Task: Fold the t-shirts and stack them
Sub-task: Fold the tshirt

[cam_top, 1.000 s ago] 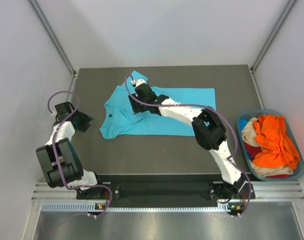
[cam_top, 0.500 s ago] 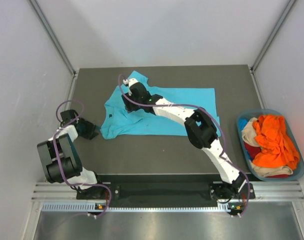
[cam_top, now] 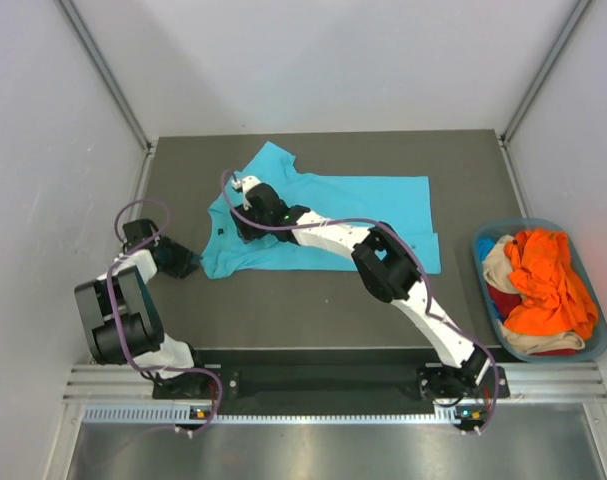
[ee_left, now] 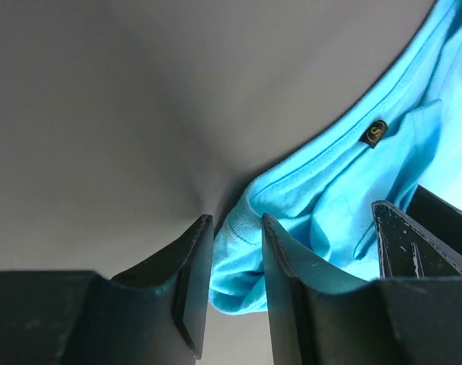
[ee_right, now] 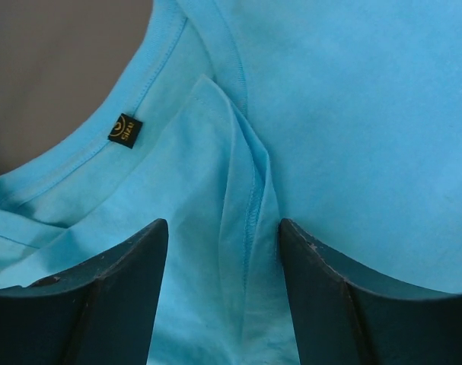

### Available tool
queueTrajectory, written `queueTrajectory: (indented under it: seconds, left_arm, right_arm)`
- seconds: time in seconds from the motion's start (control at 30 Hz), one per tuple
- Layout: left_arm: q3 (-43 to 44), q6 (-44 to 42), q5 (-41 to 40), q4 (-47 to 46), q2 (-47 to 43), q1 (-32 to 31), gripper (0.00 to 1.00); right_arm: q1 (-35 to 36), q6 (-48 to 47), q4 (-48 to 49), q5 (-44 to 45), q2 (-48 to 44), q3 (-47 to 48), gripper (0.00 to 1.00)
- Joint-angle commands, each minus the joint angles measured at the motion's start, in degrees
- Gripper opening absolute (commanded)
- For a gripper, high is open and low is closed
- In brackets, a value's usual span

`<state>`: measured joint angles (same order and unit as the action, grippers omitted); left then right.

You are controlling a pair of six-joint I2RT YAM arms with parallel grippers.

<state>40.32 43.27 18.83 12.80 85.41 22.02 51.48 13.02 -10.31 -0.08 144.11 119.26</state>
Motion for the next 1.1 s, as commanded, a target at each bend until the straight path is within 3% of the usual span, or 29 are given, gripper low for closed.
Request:
queueTrajectory:
  seconds: [0.0,0.2,0.63,0.93,1.07]
  left_arm:
    - [0.6,-0.7,0.8,-2.4,1.1,-0.1,0.37]
    - [0.2,-1.1,0.1,-2.4,1.4,-0.4,0.35]
    - [0.0,-1.8,-2.3,-0.8,2.7,-0.8,0.35]
    - [2.9,-3.8,-6.8,3.4,0.5,-1.1,0.39]
    - [3.2,-5.6,-10.2,5.5,-4.8,-3.1,0.41]
  right_arm:
    - [1.5,-1.0,2.2,2.3,1.3,4.0,0.61]
    - [1.6,-1.1,1.7,6.8,2.4,4.0,0.54]
    - [1.6,-1.2,4.6,11.4,-0.1,3.9,0.00]
    - [1.3,0.6,5.4,13.3,-2.6,3.3,0.00]
    - [0.8,1.9,4.8,14.7,-2.7,3.2,0.00]
